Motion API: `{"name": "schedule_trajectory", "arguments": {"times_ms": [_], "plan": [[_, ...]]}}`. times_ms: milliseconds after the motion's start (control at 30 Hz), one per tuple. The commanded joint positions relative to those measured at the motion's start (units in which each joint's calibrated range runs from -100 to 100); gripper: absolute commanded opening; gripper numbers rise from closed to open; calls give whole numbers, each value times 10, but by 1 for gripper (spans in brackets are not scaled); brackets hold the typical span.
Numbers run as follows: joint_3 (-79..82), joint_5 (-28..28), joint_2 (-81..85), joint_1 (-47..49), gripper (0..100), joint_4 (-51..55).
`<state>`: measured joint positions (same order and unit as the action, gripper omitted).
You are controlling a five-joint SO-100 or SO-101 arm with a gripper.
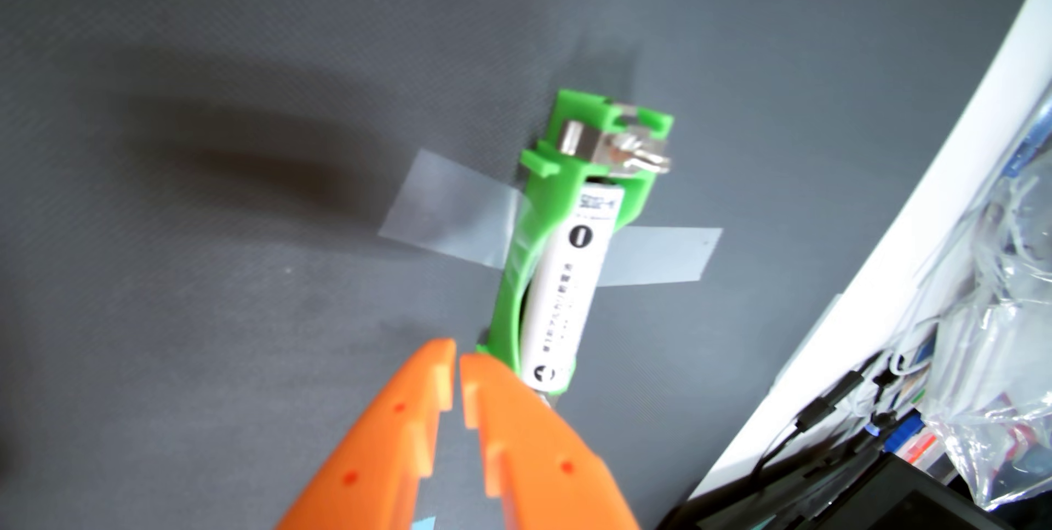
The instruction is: Insert Battery
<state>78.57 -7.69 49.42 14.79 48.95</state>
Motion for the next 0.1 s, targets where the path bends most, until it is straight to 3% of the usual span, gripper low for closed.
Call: {"name": "schedule_trajectory", "arguments": {"times_ms": [0,67], "plan": [[7,-2,46,-30,2,0],[25,-2,89,-75,2,-3]]}}
